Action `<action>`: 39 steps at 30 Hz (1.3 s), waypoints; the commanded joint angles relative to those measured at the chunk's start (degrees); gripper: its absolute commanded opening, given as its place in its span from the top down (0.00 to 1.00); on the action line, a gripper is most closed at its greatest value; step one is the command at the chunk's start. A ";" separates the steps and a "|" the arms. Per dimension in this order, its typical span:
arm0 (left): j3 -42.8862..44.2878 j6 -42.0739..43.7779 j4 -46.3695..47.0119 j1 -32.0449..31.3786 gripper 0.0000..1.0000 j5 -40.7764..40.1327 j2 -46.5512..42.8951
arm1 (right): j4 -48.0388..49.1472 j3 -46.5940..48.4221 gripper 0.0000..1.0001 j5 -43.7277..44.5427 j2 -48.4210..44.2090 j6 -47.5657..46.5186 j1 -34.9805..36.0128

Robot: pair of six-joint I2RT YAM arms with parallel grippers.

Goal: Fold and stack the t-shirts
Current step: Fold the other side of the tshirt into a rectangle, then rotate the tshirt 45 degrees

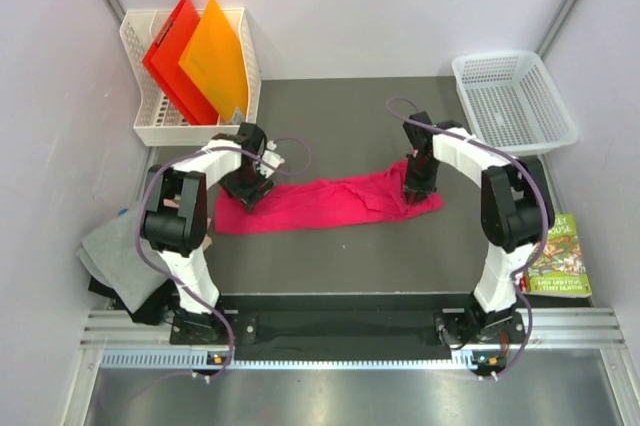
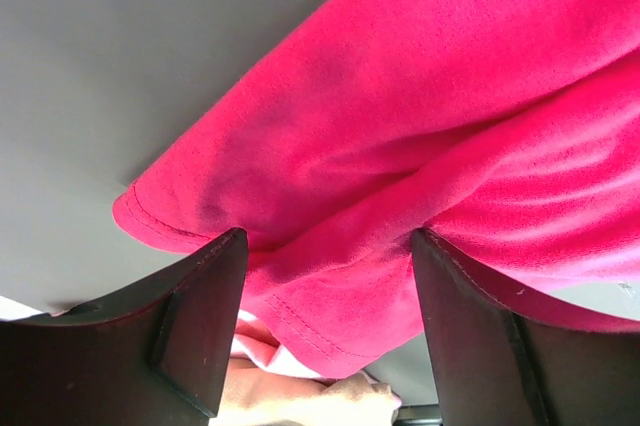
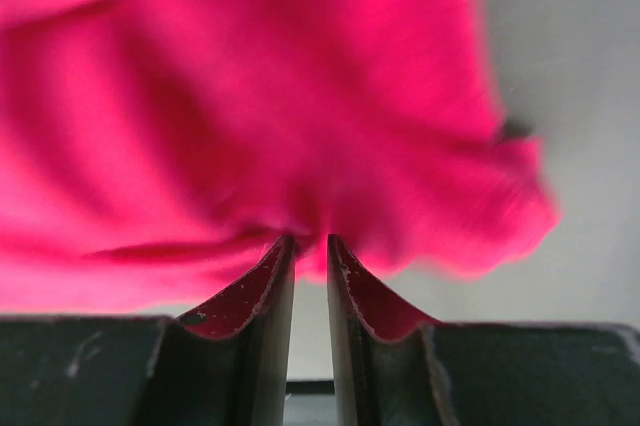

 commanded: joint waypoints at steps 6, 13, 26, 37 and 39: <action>-8.76 0.35 -2.40 0.26 0.29 -1.21 -7.01 | 3.20 2.33 0.81 2.38 8.59 -4.18 -5.64; -12.63 -3.43 -5.84 -2.72 0.29 1.52 -10.89 | 2.41 11.29 0.81 2.82 15.16 -6.21 -7.75; -6.07 -9.15 -3.20 -12.58 0.29 3.09 0.97 | -4.53 44.68 0.80 -1.91 35.48 -8.14 -9.86; -3.76 -12.57 -10.94 -16.44 0.32 19.52 3.87 | 2.31 59.55 0.80 -15.27 43.49 -4.37 -15.30; -4.64 -13.54 -11.46 -18.55 0.32 24.44 3.70 | 4.77 59.47 0.79 -17.91 43.66 -3.66 -15.92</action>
